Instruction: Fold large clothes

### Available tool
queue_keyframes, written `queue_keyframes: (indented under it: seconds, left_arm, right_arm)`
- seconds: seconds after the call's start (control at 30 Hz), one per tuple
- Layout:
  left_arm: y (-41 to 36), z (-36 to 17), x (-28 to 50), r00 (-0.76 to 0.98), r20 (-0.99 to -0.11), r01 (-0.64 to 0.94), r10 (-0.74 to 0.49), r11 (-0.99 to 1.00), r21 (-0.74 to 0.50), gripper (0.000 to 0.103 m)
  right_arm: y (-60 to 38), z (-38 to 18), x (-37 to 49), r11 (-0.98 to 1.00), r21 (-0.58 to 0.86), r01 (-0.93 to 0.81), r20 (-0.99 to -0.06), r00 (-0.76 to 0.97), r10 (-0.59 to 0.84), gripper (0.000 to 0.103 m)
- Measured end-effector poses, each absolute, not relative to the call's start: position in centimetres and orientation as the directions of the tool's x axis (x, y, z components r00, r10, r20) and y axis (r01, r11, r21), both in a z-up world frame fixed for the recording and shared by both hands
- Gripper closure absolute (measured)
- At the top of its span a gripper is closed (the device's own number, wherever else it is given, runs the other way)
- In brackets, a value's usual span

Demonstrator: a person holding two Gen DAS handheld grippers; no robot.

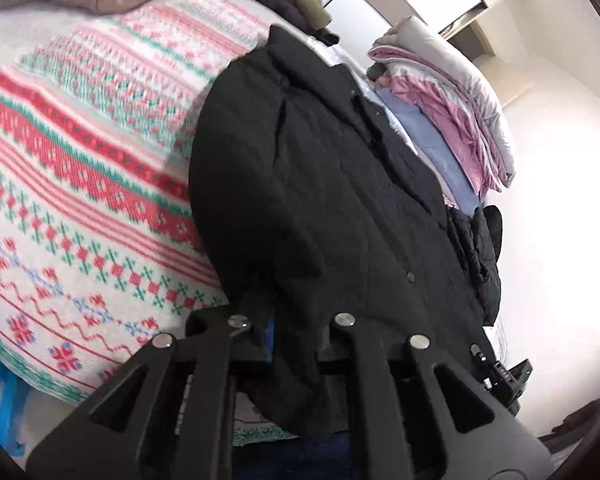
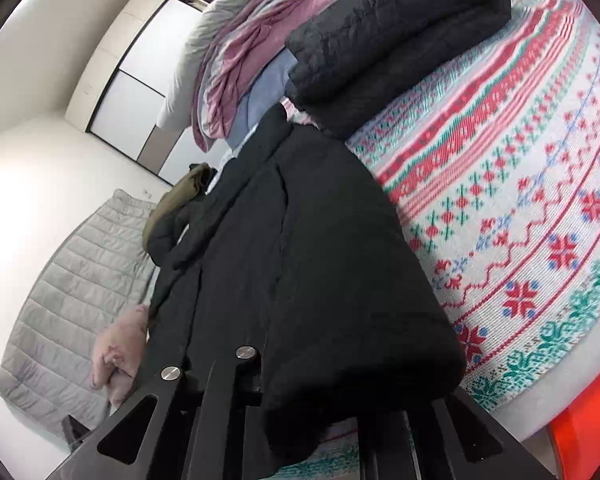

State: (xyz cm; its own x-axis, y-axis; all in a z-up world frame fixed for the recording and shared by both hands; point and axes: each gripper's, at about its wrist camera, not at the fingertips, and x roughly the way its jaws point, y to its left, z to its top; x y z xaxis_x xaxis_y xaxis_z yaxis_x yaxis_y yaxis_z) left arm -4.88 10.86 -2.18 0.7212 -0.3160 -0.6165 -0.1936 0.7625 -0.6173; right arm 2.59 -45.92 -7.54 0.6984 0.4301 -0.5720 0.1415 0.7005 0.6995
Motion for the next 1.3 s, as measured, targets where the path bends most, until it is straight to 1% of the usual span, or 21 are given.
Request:
queue_keyframes:
  seconds: [0.03, 0.1, 0.17, 0.3, 0.47, 0.57, 0.6, 0.67, 0.73, 0.8, 0.83, 0.9, 0.93, 1.03, 1.13, 1.2, 1.3]
  left_arm:
    - [11.3, -1.1, -5.4, 0.746, -0.591, -0.180, -0.305, 0.763, -0.621, 0.093]
    - [12.0, 0.2, -6.2, 0.771, -0.572, -0.181, -0.280, 0.765, -0.618, 0.093]
    - [13.0, 1.5, -6.8, 0.787, -0.551, -0.181, -0.277, 0.750, -0.636, 0.093]
    - [13.9, 2.8, -8.3, 0.789, -0.570, -0.229, -0.228, 0.753, -0.617, 0.094]
    - [14.0, 5.1, -11.6, 0.792, -0.575, -0.250, -0.206, 0.749, -0.614, 0.094]
    - [13.6, 7.5, -14.3, 0.789, -0.563, -0.237, -0.246, 0.723, -0.649, 0.094]
    - [13.3, 8.9, -15.6, 0.794, -0.542, -0.213, -0.274, 0.710, -0.671, 0.094]
    - [12.4, 11.7, -17.7, 0.815, -0.502, -0.166, -0.290, 0.713, -0.681, 0.094]
    - [11.4, 14.9, -19.7, 0.848, -0.439, -0.102, -0.295, 0.723, -0.683, 0.094]
    - [11.1, 16.8, -20.9, 0.876, -0.390, -0.066, -0.283, 0.731, -0.679, 0.094]
    - [11.1, 17.5, -21.2, 0.887, -0.373, -0.059, -0.272, 0.734, -0.676, 0.094]
    - [10.9, 17.5, -20.5, 0.891, -0.375, -0.065, -0.257, 0.744, -0.665, 0.093]
    - [11.0, 16.9, -20.0, 0.887, -0.389, -0.082, -0.251, 0.741, -0.666, 0.093]
    - [11.4, 15.1, -17.7, 0.861, -0.434, -0.129, -0.264, 0.714, -0.688, 0.093]
    - [11.9, 14.7, -15.3, 0.858, -0.454, -0.162, -0.240, 0.712, -0.683, 0.093]
    - [12.0, 15.1, -14.0, 0.861, -0.455, -0.169, -0.228, 0.715, -0.679, 0.093]
    - [12.0, 15.7, -10.0, 0.865, -0.456, -0.195, -0.209, 0.697, -0.690, 0.093]
  right_arm:
    - [-46.1, -7.0, 2.4, 0.695, 0.706, 0.135, -0.561, 0.705, 0.433, 0.092]
    - [-46.2, -5.4, 2.2, 0.690, 0.715, 0.115, -0.541, 0.716, 0.441, 0.093]
    - [-45.4, -3.9, 2.5, 0.712, 0.695, 0.100, -0.549, 0.713, 0.436, 0.093]
    - [-43.7, -0.4, 2.0, 0.730, 0.682, 0.043, -0.524, 0.725, 0.447, 0.093]
    - [-42.5, 4.0, -0.6, 0.749, 0.662, -0.031, -0.477, 0.754, 0.453, 0.093]
    - [-42.5, 6.5, -2.9, 0.718, 0.692, -0.069, -0.428, 0.763, 0.485, 0.093]
    - [-42.4, 7.5, -3.6, 0.707, 0.701, -0.091, -0.407, 0.764, 0.501, 0.093]
    - [-41.5, 10.4, -5.2, 0.710, 0.686, -0.157, -0.357, 0.777, 0.518, 0.093]
    - [-40.8, 12.8, -6.1, 0.711, 0.673, -0.205, -0.313, 0.791, 0.525, 0.093]
    - [-40.8, 15.2, -7.0, 0.692, 0.674, -0.258, -0.251, 0.802, 0.543, 0.093]
    - [-40.9, 15.7, -7.4, 0.691, 0.671, -0.268, -0.238, 0.805, 0.543, 0.093]
    - [-40.8, 16.1, -7.1, 0.705, 0.655, -0.273, -0.236, 0.812, 0.533, 0.093]
    - [-40.8, 15.6, -6.5, 0.712, 0.652, -0.261, -0.251, 0.812, 0.527, 0.093]
    - [-41.0, 13.1, -4.3, 0.686, 0.695, -0.218, -0.291, 0.787, 0.544, 0.093]
    - [-41.1, 11.6, -2.6, 0.672, 0.716, -0.191, -0.308, 0.777, 0.549, 0.093]
    - [-41.1, 11.0, -1.2, 0.659, 0.728, -0.190, -0.300, 0.776, 0.555, 0.092]
    - [-40.6, 10.7, 2.2, 0.641, 0.746, -0.183, -0.287, 0.780, 0.557, 0.092]
